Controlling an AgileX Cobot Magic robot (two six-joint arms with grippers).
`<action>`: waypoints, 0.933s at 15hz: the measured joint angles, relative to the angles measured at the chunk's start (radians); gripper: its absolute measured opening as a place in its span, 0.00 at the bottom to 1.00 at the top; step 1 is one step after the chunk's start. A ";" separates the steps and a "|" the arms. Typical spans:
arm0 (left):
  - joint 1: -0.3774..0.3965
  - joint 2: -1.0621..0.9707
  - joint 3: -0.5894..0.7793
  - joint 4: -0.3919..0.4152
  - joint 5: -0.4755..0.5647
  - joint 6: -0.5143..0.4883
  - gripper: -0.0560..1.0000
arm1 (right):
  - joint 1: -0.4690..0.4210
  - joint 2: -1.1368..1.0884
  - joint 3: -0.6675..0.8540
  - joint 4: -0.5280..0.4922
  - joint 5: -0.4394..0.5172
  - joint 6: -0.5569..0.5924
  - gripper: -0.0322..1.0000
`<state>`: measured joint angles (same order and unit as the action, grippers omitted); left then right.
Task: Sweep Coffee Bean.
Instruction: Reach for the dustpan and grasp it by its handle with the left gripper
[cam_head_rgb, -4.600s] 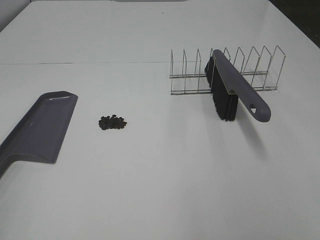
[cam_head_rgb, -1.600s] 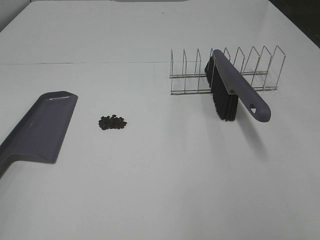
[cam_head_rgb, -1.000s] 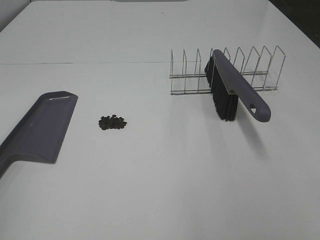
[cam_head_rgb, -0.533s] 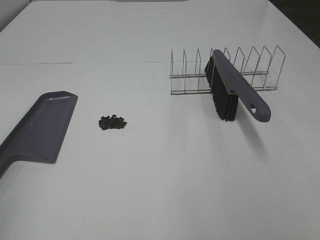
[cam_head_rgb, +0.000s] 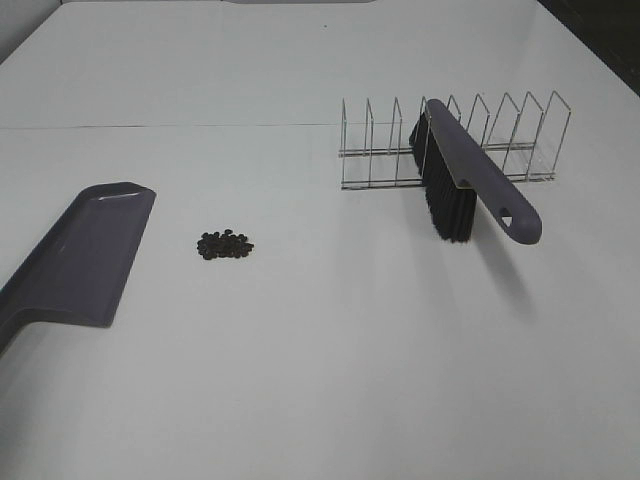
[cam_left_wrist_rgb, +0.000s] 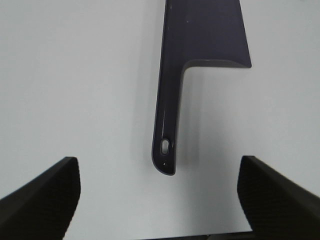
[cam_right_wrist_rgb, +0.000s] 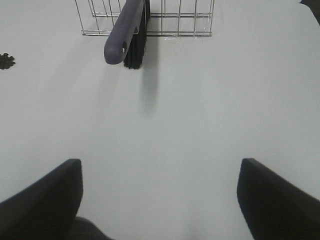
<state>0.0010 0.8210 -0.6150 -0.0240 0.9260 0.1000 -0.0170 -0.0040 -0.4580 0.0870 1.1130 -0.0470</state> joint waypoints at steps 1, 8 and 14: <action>0.000 0.028 -0.010 -0.001 -0.001 0.000 0.80 | 0.000 0.000 0.000 0.000 0.000 0.000 0.72; 0.000 0.416 -0.168 -0.034 -0.026 0.044 0.79 | 0.000 0.000 0.000 0.000 0.000 0.000 0.72; 0.000 0.648 -0.174 -0.060 -0.153 0.086 0.79 | 0.000 0.000 0.000 0.000 0.000 0.000 0.72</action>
<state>0.0010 1.4690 -0.7890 -0.0840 0.7730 0.1860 -0.0170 -0.0040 -0.4580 0.0870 1.1130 -0.0470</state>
